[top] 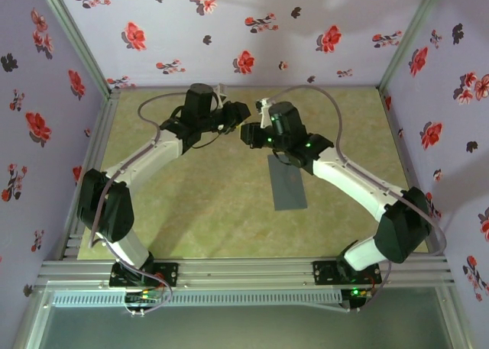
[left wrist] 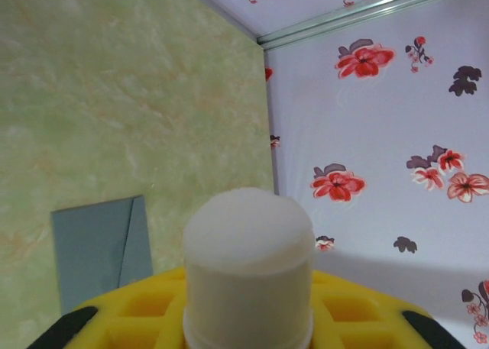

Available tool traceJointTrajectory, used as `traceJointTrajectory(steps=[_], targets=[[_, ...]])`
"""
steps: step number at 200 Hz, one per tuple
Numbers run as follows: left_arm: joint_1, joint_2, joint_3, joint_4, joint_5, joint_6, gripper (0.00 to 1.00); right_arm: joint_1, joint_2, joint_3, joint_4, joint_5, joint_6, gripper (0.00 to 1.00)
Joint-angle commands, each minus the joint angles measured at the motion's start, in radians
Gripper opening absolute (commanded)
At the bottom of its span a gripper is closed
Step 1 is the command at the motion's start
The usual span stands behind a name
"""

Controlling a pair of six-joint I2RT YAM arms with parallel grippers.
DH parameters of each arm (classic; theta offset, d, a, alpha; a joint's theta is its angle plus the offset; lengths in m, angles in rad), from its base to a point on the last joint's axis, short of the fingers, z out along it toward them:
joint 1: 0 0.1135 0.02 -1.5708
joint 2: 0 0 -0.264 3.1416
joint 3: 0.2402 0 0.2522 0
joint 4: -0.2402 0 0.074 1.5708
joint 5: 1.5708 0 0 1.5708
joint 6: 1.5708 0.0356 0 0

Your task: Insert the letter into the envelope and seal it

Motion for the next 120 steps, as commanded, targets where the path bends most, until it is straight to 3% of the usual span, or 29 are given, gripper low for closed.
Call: traceJointTrajectory(steps=[1, 50, 78, 102, 120], targets=[[-0.093, 0.012, 0.069, 0.050, 0.085, -0.028, 0.00, 0.098, 0.048, -0.020, 0.049, 0.008, -0.095, 0.16], [-0.090, 0.013, 0.059, 0.047, 0.086, -0.014, 0.00, 0.084, 0.046, -0.019, 0.044, 0.033, -0.067, 0.17], [-0.075, 0.007, 0.044, 0.059, 0.092, -0.009, 0.00, 0.023, 0.020, -0.009, 0.010, -0.019, -0.019, 0.25], [-0.053, -0.003, 0.018, 0.093, 0.115, -0.021, 0.00, -0.075, -0.002, 0.006, -0.030, -0.206, 0.025, 0.42], [-0.034, -0.013, 0.000, 0.110, 0.128, -0.025, 0.00, -0.167, -0.024, 0.001, -0.043, -0.428, 0.058, 0.52]])
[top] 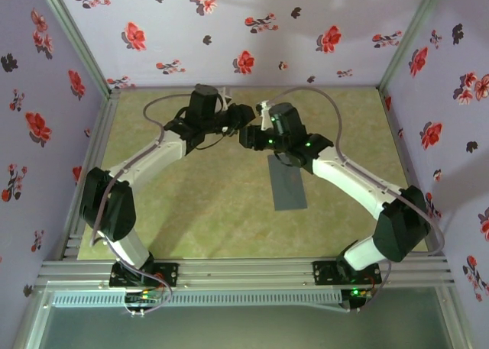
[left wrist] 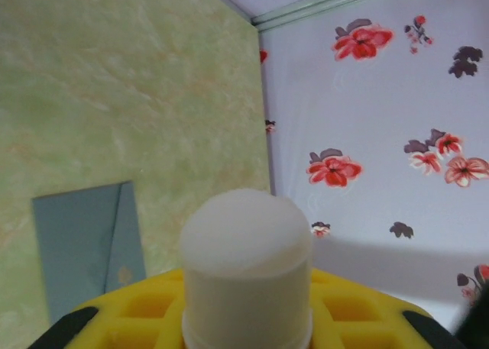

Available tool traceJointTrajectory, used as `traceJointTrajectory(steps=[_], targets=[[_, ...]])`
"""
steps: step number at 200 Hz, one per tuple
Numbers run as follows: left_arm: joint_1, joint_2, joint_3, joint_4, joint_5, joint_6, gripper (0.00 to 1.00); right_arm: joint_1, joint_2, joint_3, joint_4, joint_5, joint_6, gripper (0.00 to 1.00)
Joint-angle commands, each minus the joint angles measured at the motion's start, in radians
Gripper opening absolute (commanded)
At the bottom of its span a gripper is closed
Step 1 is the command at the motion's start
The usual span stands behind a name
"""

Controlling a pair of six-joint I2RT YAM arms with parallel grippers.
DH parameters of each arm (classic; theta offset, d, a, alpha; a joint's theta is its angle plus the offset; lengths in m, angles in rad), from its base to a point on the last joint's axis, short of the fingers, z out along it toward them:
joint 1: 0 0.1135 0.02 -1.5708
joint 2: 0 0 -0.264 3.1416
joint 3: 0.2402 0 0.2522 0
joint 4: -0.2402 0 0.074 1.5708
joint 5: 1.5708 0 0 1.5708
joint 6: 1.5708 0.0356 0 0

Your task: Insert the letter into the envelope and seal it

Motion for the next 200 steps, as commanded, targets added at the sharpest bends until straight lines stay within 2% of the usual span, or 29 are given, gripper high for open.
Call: traceJointTrajectory(steps=[1, 24, 55, 85, 113, 154, 200], targets=[[-0.009, -0.031, -0.004, 0.079, 0.093, -0.017, 0.00, -0.102, -0.035, 0.008, -0.004, -0.320, 0.053, 0.53], [0.010, -0.045, -0.022, 0.078, 0.103, -0.010, 0.00, -0.210, -0.072, -0.021, 0.011, -0.616, 0.093, 0.63], [0.022, -0.047, -0.049, 0.189, 0.177, -0.024, 0.00, -0.290, -0.113, -0.098, 0.138, -0.811, 0.189, 0.65], [0.039, -0.035, -0.086, 0.349, 0.235, -0.095, 0.00, -0.295, -0.105, -0.145, 0.265, -0.849, 0.276, 0.62], [0.042, -0.037, -0.089, 0.368, 0.236, -0.094, 0.00, -0.295, -0.077, -0.175, 0.422, -0.871, 0.384, 0.55], [0.044, -0.025, -0.101, 0.442, 0.247, -0.138, 0.00, -0.296, -0.042, -0.174, 0.522, -0.866, 0.446, 0.54], [0.044, -0.012, -0.114, 0.500, 0.252, -0.179, 0.00, -0.293, 0.000, -0.173, 0.642, -0.869, 0.529, 0.45]])
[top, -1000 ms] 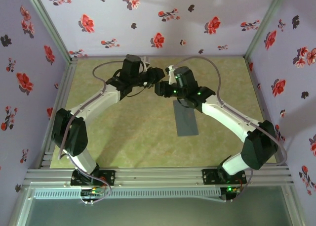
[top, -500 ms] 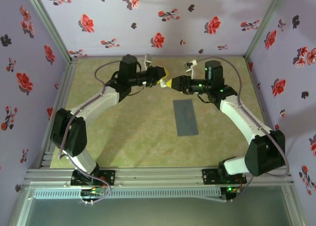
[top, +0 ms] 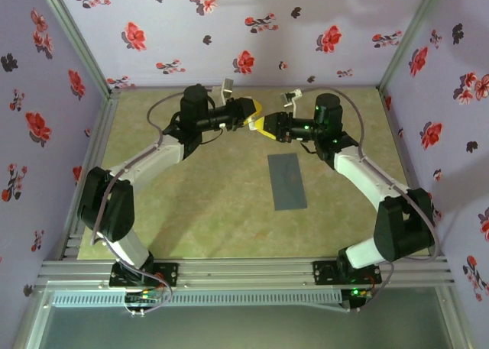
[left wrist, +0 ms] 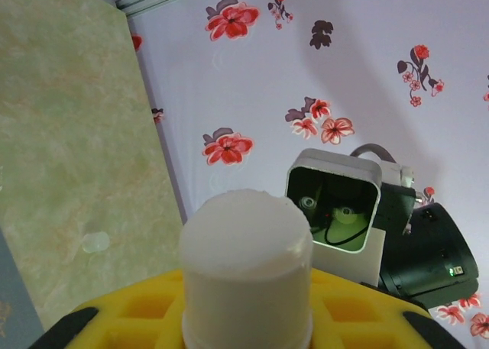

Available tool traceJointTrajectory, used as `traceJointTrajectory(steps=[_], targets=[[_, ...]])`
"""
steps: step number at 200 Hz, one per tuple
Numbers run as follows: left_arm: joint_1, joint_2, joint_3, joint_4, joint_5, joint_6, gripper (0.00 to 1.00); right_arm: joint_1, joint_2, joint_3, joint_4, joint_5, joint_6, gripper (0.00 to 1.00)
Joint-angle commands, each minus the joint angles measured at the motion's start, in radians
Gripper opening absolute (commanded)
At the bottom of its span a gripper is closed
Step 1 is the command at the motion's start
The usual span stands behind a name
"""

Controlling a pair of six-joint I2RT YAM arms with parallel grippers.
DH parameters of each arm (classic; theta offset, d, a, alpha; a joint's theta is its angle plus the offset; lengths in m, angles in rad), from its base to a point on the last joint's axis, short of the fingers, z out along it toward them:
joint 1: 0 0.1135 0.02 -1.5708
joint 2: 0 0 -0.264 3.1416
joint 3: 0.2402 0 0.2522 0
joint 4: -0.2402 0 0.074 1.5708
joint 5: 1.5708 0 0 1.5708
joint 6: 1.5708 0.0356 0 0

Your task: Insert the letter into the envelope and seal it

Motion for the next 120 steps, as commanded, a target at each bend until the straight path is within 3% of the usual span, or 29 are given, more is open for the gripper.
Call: traceJointTrajectory(steps=[1, 120], targets=[[0.006, -0.001, -0.007, 0.087, 0.030, -0.033, 0.00, 0.004, 0.021, -0.003, 0.117, -0.030, 0.067, 0.45], [0.006, -0.001, -0.015, 0.102, 0.027, -0.046, 0.00, 0.020, 0.063, 0.009, 0.169, -0.038, 0.115, 0.30]])
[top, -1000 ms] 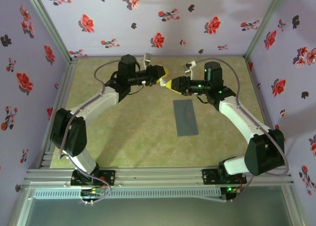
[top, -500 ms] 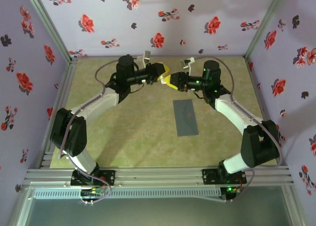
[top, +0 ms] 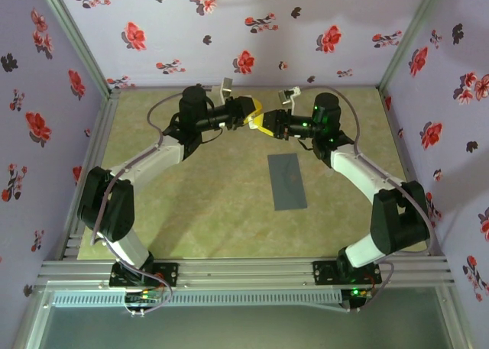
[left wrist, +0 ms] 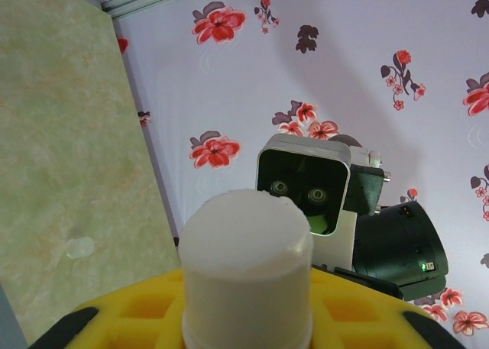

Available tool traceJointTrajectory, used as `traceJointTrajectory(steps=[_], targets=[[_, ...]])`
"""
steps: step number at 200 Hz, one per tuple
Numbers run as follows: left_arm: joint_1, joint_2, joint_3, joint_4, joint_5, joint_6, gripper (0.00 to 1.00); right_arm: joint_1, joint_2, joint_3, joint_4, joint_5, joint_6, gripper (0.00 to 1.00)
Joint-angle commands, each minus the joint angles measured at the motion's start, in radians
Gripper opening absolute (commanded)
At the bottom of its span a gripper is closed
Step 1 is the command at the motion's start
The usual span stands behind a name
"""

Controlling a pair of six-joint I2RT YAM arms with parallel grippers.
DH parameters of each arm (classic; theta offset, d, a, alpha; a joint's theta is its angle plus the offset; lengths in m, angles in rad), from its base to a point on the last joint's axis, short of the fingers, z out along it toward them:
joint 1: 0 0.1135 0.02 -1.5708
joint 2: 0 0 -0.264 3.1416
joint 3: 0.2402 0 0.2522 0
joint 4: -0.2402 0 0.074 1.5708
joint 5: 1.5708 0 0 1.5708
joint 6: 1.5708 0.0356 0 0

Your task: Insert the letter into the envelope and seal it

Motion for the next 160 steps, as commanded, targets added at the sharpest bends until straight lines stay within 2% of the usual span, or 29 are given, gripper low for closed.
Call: traceJointTrajectory(steps=[1, 30, 76, 118, 160], targets=[[0.005, -0.001, -0.003, 0.049, 0.020, -0.010, 0.00, 0.014, 0.015, 0.010, 0.043, -0.024, 0.016, 0.29], [0.005, 0.001, -0.002, 0.048, 0.016, -0.010, 0.00, 0.020, 0.023, 0.010, 0.042, -0.023, 0.020, 0.26], [0.005, 0.002, -0.001, 0.048, 0.014, -0.010, 0.00, 0.036, 0.046, 0.020, 0.061, -0.029, 0.044, 0.33], [0.006, 0.002, 0.001, 0.048, 0.013, -0.010, 0.00, 0.043, 0.061, 0.019, 0.074, -0.027, 0.059, 0.32], [0.005, 0.001, -0.004, 0.050, 0.013, -0.009, 0.00, 0.044, 0.064, 0.017, 0.085, -0.026, 0.065, 0.26]])
